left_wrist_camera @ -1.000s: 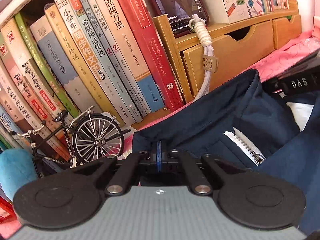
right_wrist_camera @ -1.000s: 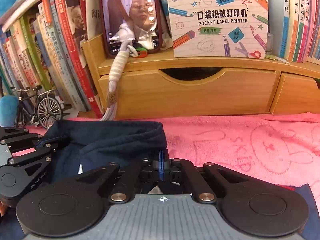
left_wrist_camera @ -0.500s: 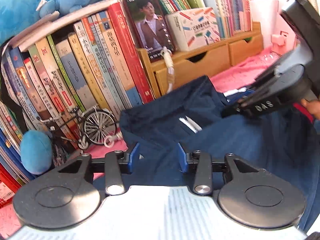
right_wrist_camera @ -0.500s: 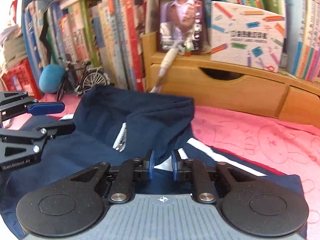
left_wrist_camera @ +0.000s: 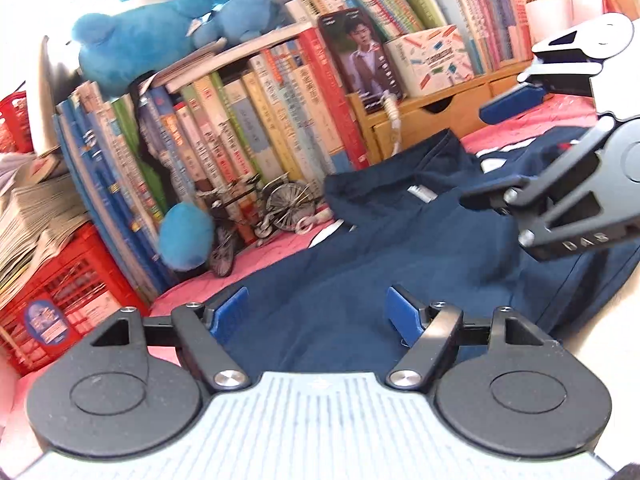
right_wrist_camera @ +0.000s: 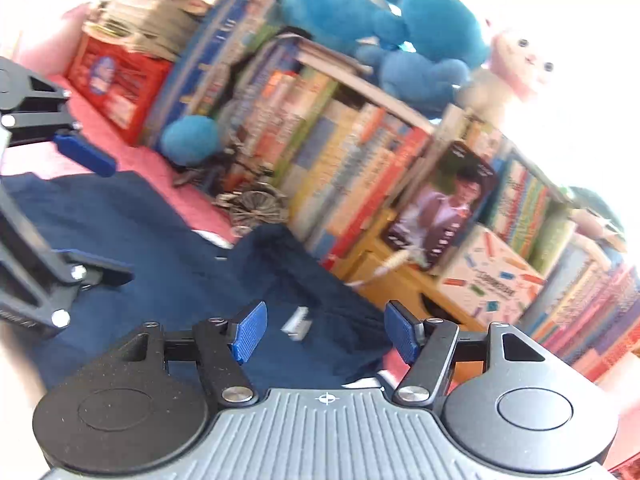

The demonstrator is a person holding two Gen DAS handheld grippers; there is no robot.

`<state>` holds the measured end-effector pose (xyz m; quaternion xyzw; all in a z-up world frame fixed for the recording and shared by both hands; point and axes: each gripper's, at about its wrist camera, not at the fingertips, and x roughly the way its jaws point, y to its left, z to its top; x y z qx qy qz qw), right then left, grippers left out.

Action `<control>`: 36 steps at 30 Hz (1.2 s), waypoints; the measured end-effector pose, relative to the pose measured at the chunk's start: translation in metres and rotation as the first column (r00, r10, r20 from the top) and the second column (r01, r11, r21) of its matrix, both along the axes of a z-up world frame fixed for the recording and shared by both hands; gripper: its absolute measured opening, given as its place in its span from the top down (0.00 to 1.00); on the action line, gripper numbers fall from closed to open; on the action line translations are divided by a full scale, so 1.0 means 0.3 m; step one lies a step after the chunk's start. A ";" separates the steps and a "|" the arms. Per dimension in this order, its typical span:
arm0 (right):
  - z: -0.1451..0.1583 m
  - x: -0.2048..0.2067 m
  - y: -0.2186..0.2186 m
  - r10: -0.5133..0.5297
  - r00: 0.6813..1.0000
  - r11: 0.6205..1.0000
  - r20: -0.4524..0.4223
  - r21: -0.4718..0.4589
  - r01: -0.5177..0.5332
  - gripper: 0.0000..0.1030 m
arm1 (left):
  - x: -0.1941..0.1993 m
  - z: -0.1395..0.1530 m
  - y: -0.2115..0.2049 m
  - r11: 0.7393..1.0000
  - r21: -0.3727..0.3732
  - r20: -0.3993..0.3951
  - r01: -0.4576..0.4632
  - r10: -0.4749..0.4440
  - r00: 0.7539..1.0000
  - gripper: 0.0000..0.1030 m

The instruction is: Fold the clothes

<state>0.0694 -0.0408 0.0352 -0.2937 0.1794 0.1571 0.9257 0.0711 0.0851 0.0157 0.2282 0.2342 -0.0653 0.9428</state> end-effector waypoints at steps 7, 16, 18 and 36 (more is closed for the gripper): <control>-0.101 -0.032 0.026 -0.092 0.993 0.995 -0.080 -0.046 0.088 0.36 | -0.057 -0.053 0.086 0.989 0.100 0.001 -0.110 0.111 0.994 0.25; -0.144 -0.005 -0.440 -0.403 0.897 0.894 -0.180 0.130 0.428 0.19 | -0.078 -0.081 0.062 0.985 0.163 0.031 -0.064 0.059 0.998 0.25; -0.137 -0.022 -0.460 -0.400 0.892 0.882 -0.210 0.179 0.437 0.20 | -0.082 -0.089 0.051 0.980 0.187 0.044 -0.066 0.058 0.997 0.25; -0.024 -0.229 -0.319 -0.495 0.863 0.766 -0.098 0.419 0.487 0.02 | -0.063 -0.061 0.133 0.990 0.038 -0.005 -0.133 0.134 0.991 0.15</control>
